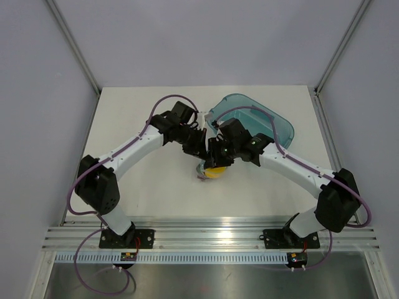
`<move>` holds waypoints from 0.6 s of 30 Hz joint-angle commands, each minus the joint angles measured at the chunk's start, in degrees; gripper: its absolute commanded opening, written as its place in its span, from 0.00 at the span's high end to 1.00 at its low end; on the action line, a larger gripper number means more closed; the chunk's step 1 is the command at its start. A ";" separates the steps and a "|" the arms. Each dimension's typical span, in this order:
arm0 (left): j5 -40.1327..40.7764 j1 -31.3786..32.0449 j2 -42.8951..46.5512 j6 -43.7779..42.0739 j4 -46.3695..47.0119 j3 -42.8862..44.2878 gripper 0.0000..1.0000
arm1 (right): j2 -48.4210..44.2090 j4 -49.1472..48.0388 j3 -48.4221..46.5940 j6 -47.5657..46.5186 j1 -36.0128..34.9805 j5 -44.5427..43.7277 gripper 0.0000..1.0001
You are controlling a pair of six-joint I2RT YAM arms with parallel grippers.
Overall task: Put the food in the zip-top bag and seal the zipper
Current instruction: Adjust the fake fruit in the zipper food storage bag.
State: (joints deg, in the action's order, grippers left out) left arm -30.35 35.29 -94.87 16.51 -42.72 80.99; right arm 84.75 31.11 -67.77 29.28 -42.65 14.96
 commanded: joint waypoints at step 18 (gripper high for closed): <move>-5.77 -1.89 4.08 0.01 2.73 -0.66 1.00 | 1.57 6.68 -1.14 3.07 -0.41 -22.61 0.67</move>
State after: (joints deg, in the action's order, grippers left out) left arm -33.76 33.67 -93.82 16.51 -41.80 80.20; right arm 87.13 36.34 -67.79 32.38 -42.72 -3.62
